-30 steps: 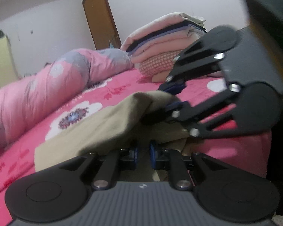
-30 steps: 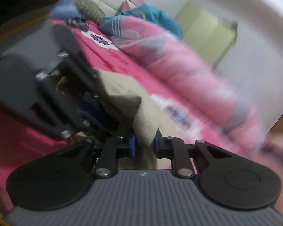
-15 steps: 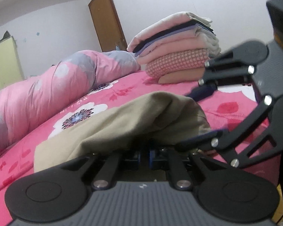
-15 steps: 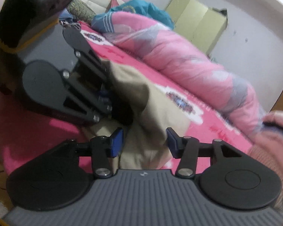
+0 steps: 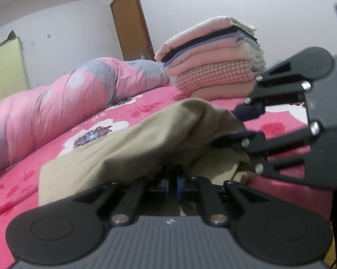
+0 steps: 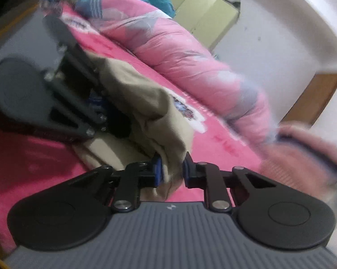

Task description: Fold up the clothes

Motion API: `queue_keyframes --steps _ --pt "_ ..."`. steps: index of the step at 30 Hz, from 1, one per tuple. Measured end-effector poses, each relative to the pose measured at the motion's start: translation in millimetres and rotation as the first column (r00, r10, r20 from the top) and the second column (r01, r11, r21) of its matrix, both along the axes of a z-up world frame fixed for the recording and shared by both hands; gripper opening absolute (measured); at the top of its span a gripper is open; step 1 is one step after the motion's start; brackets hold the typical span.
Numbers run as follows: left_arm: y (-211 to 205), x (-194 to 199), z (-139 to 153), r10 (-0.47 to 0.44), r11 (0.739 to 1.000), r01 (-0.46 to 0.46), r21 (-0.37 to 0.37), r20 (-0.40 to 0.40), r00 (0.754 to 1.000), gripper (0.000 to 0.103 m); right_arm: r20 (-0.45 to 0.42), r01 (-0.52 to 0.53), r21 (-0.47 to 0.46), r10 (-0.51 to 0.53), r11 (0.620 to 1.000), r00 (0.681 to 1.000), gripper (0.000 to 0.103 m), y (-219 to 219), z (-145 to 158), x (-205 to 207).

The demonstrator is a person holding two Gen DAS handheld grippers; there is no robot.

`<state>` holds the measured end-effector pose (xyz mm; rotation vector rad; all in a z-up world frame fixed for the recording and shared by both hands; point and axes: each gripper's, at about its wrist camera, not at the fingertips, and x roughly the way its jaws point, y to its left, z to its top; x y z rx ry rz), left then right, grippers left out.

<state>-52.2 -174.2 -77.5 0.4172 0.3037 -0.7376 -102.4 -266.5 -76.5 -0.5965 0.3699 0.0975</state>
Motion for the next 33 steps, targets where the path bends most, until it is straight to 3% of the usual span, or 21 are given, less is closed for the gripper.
queue_keyframes --steps 2,5,7,9,12,15,18,20,21,23,26,27,33 --pt "0.9 0.8 -0.1 0.002 1.000 -0.002 -0.001 -0.006 1.000 0.009 -0.007 0.008 0.006 -0.008 1.000 1.000 0.021 2.4 -3.3 -2.6" --pt "2.4 2.4 0.5 0.002 1.000 -0.003 -0.008 -0.016 1.000 0.009 -0.053 -0.039 0.191 0.050 0.981 0.997 0.035 -18.7 15.7 -6.8" --pt "2.7 2.3 0.6 0.003 1.000 -0.003 -0.007 -0.015 1.000 0.009 -0.055 -0.072 0.299 0.093 0.952 0.994 0.049 -33.1 28.0 -10.4" --pt "3.7 3.6 1.7 0.004 1.000 -0.004 -0.008 -0.016 1.000 0.009 -0.067 -0.061 0.367 0.092 0.928 0.993 0.049 -46.4 35.1 -7.9" --pt "4.3 3.7 0.4 0.006 1.000 -0.006 -0.012 -0.017 1.000 0.009 -0.125 -0.016 0.372 0.068 0.928 0.990 0.046 -56.7 27.6 5.9" --pt "3.8 4.5 -0.6 0.007 1.000 -0.007 -0.012 -0.019 1.000 0.009 -0.151 -0.012 0.369 0.073 0.929 0.986 0.031 -55.2 13.4 13.2" --pt "4.6 3.2 -0.6 0.008 1.000 -0.008 -0.013 -0.010 1.000 0.008 -0.106 0.000 0.268 0.030 0.963 0.994 0.017 -36.9 12.6 6.7" --pt "5.8 1.4 -0.7 0.008 1.000 -0.008 -0.015 0.000 1.000 0.007 -0.005 0.007 0.031 -0.007 1.000 1.000 0.013 -7.8 10.0 -5.6" --pt "6.2 1.2 -1.1 0.007 1.000 -0.007 -0.011 0.000 1.000 0.007 0.032 0.027 -0.074 -0.025 0.997 0.999 0.013 1.1 4.0 -5.8" --pt "6.8 0.8 -2.1 0.003 1.000 -0.003 -0.002 -0.003 1.000 0.006 0.052 0.065 -0.195 -0.056 0.979 0.997 0.013 9.0 -17.1 -4.8" --pt "10.3 -0.5 -0.4 0.009 1.000 -0.009 0.005 -0.015 1.000 0.006 0.117 0.092 -0.395 -0.049 0.914 0.992 0.014 19.2 -52.0 -6.9" --pt "14.0 -2.0 0.6 0.015 1.000 -0.015 0.003 -0.022 1.000 0.006 0.130 0.098 -0.422 -0.047 0.901 0.990 0.014 21.8 -54.1 -8.2" --pt "39.2 -18.2 6.8 0.089 0.996 -0.088 0.008 -0.038 0.995 0.007 0.107 0.081 -0.376 -0.044 0.923 0.993 0.018 13.1 -43.7 -12.3"
